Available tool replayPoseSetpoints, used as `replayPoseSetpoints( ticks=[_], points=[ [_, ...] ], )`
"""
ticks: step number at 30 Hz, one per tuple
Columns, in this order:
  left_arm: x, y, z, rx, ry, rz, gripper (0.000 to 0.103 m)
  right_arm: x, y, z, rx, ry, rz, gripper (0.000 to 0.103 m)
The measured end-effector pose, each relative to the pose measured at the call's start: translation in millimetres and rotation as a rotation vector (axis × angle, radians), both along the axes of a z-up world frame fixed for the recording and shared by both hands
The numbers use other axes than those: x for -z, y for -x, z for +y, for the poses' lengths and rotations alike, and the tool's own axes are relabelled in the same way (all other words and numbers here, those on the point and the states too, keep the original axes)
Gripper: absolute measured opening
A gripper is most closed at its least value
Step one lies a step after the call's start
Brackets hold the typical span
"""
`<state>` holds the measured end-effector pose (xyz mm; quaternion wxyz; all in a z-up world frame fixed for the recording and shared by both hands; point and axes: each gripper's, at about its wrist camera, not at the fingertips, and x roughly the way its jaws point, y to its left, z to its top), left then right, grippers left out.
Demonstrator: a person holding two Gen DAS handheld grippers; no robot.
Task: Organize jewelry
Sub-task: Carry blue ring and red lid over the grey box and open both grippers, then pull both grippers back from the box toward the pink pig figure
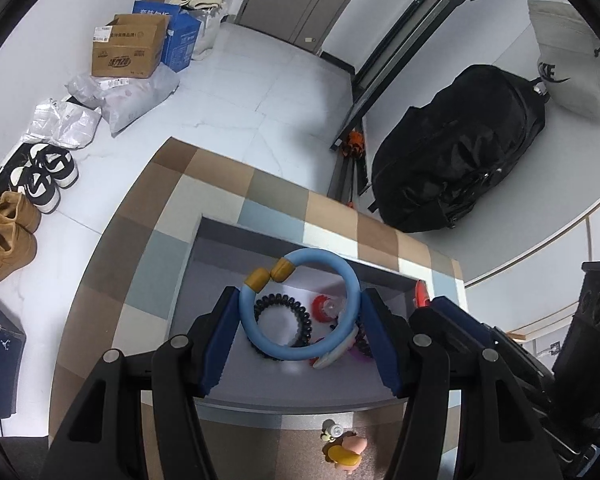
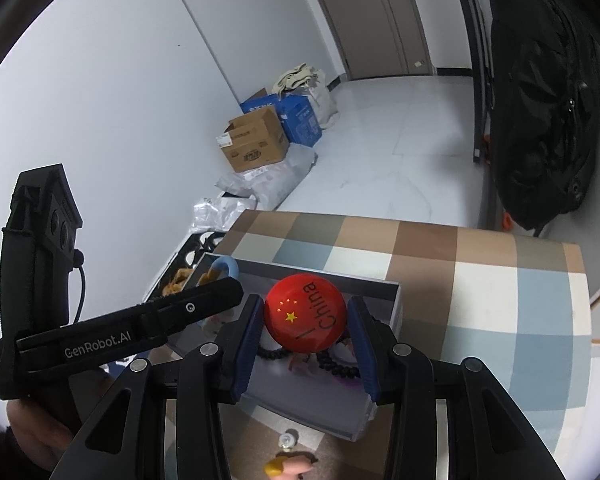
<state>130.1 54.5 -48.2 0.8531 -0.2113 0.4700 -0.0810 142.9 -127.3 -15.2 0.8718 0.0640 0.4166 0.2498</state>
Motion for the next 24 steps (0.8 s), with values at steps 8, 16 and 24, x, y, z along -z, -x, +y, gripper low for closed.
replayPoseSetpoints(
  ticks=[8,16,24],
  points=[
    [5,-6,-3,0.019,0.004,0.05,0.075,-6,4,-2,0.009,0.005,-0.025,0.051],
    [-7,5,-2,0.019,-0.018,-0.001,0.075,-17,11,-18,0.066,0.016,-0.06,0.081],
    [-11,18,-5,0.007,-0.093,-0.02,0.075,-16,22,-26,0.082,0.033,-0.056,0.087]
  ],
)
